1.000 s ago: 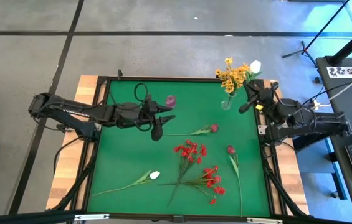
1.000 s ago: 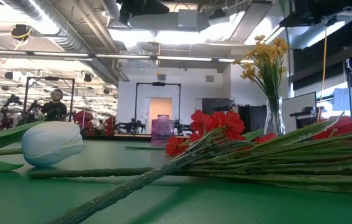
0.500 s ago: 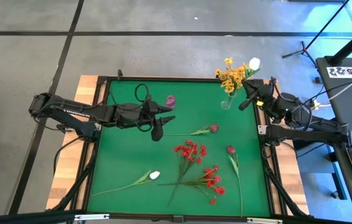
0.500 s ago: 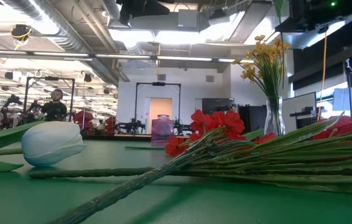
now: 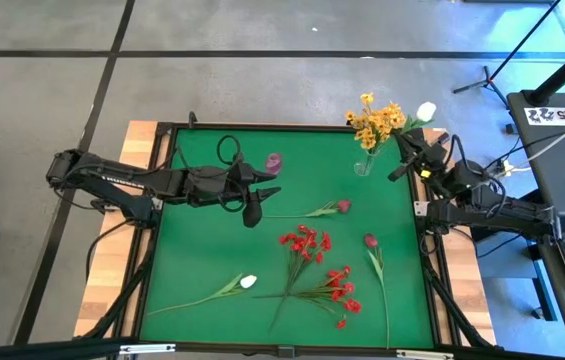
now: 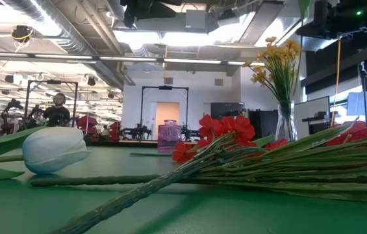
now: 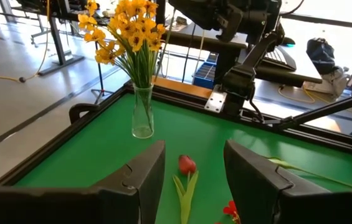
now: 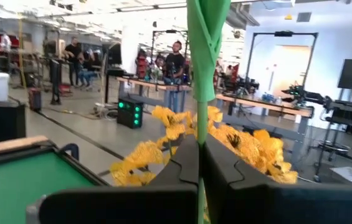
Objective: Sort flowers into vase by color
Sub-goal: Put the top white flower into the transparent vase
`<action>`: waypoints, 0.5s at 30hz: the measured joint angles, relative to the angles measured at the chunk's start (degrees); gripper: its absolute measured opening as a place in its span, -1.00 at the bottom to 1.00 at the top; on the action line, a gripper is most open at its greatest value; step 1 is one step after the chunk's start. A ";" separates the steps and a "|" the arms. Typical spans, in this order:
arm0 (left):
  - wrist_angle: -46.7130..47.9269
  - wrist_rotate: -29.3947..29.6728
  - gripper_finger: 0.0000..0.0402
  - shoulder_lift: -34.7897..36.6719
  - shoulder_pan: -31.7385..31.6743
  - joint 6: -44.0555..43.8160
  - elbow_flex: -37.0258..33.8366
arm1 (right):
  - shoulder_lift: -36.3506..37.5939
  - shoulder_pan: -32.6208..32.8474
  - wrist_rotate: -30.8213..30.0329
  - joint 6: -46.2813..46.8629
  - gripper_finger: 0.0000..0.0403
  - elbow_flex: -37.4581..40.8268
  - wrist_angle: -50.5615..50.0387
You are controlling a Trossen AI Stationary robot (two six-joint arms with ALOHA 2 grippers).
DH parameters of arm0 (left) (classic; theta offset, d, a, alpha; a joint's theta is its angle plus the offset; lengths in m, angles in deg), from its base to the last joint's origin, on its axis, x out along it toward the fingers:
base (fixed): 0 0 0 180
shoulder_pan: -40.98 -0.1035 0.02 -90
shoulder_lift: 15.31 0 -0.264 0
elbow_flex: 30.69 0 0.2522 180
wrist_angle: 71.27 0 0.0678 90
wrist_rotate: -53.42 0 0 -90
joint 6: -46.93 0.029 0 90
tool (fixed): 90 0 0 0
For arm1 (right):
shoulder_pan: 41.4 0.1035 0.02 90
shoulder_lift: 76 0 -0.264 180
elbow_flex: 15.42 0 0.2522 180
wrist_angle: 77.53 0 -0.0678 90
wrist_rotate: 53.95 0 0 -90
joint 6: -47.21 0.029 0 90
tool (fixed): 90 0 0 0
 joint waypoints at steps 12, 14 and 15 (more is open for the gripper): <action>-0.02 0.00 -0.21 0.00 0.00 -0.07 0.00 | -0.38 -5.39 4.49 -2.61 -1.00 3.27 6.21; -0.03 0.01 -0.21 0.00 0.00 -0.07 0.00 | -0.39 -7.45 6.67 -1.48 -1.00 3.98 6.56; -0.02 0.00 -0.21 0.00 0.00 -0.07 0.00 | -0.41 -8.55 7.67 -1.05 -1.00 4.27 6.46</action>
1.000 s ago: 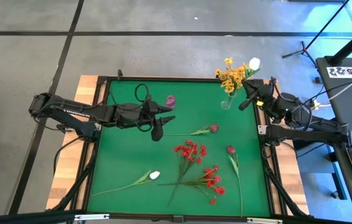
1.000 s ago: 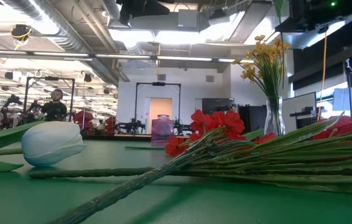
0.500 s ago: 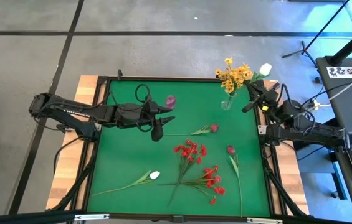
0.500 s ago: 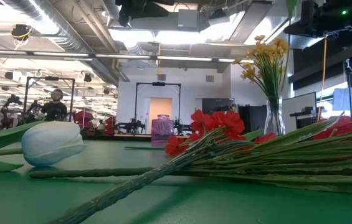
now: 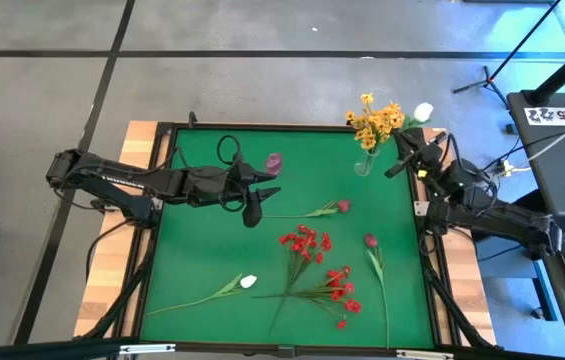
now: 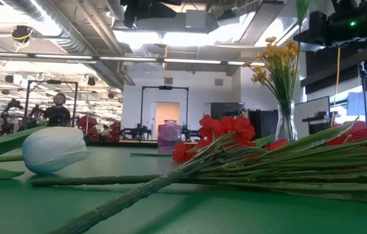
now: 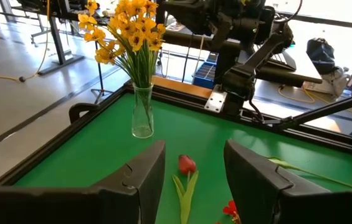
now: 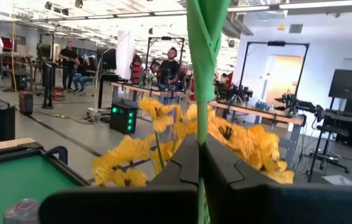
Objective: Sort flowers into vase by color
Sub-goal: Put the top white flower into the transparent vase
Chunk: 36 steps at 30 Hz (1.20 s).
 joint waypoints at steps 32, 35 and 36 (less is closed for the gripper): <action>0.18 0.02 -0.21 -0.17 -0.66 0.07 0.02 | -18.80 -10.55 11.55 13.57 -0.92 1.37 -4.01; 0.35 0.02 -0.21 -0.22 -0.66 0.07 0.02 | -18.52 -10.55 11.40 15.07 -0.91 1.37 -4.38; 0.35 0.02 -0.21 -0.22 -0.66 0.07 0.01 | -18.39 -10.55 11.52 15.11 -0.90 1.35 -4.53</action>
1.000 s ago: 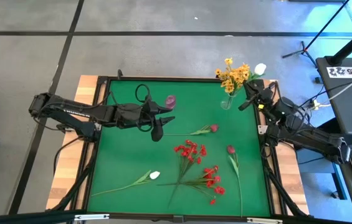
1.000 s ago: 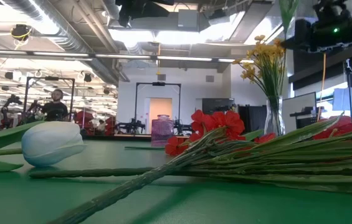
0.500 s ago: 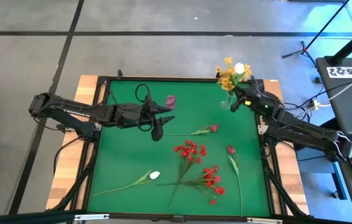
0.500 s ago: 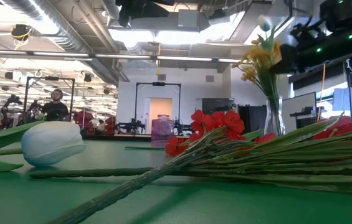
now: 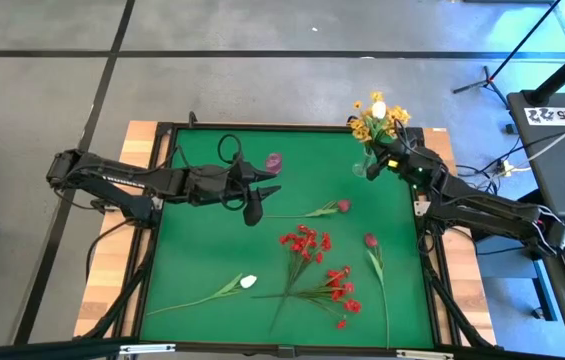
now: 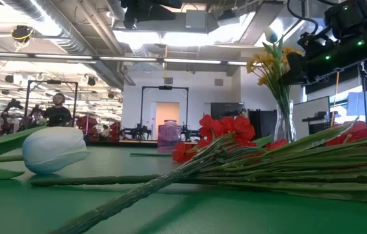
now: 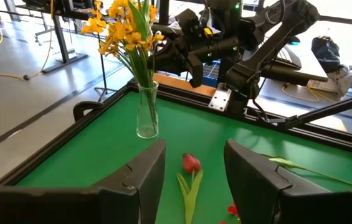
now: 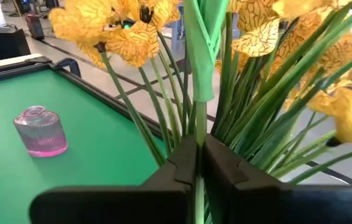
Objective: Sort flowers into vase by color
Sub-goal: Put the top white flower into the transparent vase, then put the top red flowers into the pink vase
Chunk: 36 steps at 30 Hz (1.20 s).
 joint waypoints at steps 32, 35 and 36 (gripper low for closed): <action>0.09 0.00 -0.21 -0.02 -0.09 -1.53 0.01 | 10.75 0.02 4.88 5.84 0.33 -0.02 -11.75; 0.09 0.00 -0.21 -0.02 -0.09 -1.57 0.01 | 10.75 0.02 4.88 6.14 0.36 -0.02 -11.74; 0.09 0.00 -0.21 -0.02 -0.09 -1.57 0.01 | 10.75 0.02 4.92 6.33 0.37 -0.03 -11.74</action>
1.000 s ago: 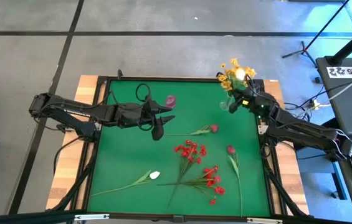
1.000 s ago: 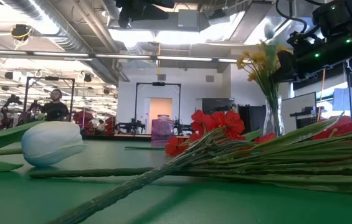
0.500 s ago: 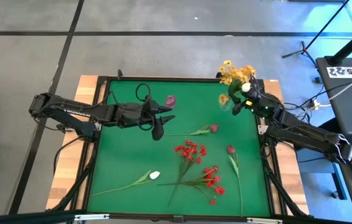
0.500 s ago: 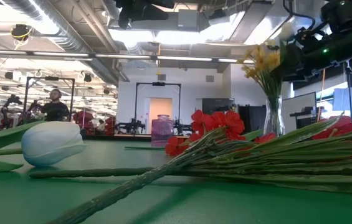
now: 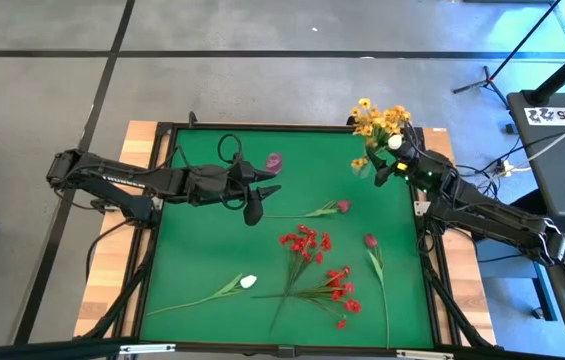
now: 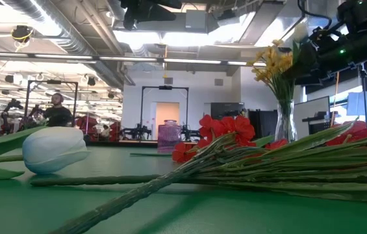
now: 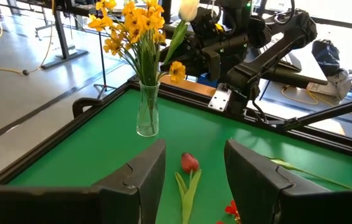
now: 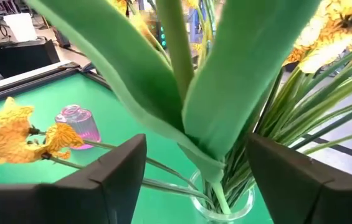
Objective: Sort flowers into vase by color
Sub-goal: Put the top red flowers into the pink vase
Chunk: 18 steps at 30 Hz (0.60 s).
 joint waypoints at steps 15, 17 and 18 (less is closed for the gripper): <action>0.00 0.02 -0.21 0.00 0.00 0.00 0.00 | -0.04 0.00 2.91 0.16 0.51 -12.46 -16.26; 0.00 0.00 -0.21 0.00 0.00 0.02 0.00 | -0.04 0.00 2.95 0.16 0.52 -13.23 -18.17; 0.00 0.00 -0.21 0.00 0.00 0.02 0.00 | -0.05 0.00 3.22 0.16 0.52 -13.56 -19.01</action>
